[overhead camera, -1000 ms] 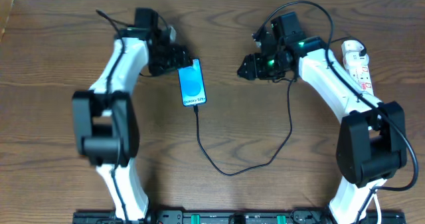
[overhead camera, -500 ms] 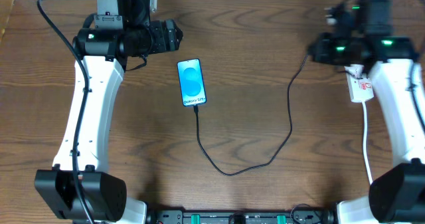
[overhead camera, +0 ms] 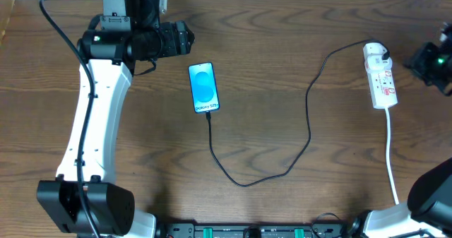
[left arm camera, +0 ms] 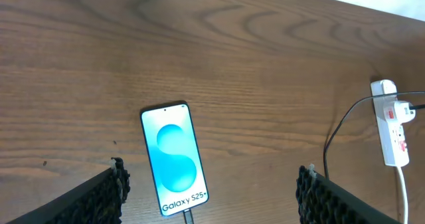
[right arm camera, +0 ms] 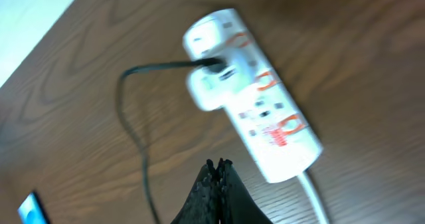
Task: Plug charger to phone and switch on socket
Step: 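Move the right gripper to the white power strip on the right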
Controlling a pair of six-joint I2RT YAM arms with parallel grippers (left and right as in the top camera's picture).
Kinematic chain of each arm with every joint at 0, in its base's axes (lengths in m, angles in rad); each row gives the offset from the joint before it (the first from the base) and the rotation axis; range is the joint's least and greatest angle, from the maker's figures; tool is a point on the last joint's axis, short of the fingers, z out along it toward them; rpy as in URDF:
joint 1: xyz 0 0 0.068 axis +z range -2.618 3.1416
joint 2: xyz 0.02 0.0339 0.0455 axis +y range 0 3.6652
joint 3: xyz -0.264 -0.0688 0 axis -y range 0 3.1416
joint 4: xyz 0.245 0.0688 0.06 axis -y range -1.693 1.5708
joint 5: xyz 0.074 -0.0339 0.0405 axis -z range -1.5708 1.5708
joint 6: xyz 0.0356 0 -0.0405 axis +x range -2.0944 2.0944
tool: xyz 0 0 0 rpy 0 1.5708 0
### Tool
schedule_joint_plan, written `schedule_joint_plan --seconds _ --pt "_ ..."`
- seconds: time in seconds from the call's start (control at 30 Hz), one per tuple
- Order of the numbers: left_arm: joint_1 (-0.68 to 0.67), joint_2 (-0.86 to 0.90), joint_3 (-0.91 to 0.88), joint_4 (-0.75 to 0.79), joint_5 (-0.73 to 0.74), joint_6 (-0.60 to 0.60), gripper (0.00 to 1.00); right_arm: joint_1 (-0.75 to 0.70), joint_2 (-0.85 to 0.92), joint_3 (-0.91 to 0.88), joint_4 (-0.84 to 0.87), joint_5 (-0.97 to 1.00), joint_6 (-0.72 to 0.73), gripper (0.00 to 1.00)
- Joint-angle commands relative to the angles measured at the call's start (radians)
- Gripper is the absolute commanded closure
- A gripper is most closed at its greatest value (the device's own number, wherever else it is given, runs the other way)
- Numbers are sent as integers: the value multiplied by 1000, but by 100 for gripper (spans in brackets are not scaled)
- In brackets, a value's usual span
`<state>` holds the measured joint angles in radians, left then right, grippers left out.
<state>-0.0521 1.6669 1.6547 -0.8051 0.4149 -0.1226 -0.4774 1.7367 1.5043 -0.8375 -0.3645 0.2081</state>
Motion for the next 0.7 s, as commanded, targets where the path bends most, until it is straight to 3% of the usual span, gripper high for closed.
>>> schedule_joint_plan --seconds 0.0,0.67 --pt "5 -1 2 -2 -8 14 18 -31 51 6 16 0 0 99" --pt "5 -1 2 -2 -8 14 18 -27 316 6 216 -54 4 99"
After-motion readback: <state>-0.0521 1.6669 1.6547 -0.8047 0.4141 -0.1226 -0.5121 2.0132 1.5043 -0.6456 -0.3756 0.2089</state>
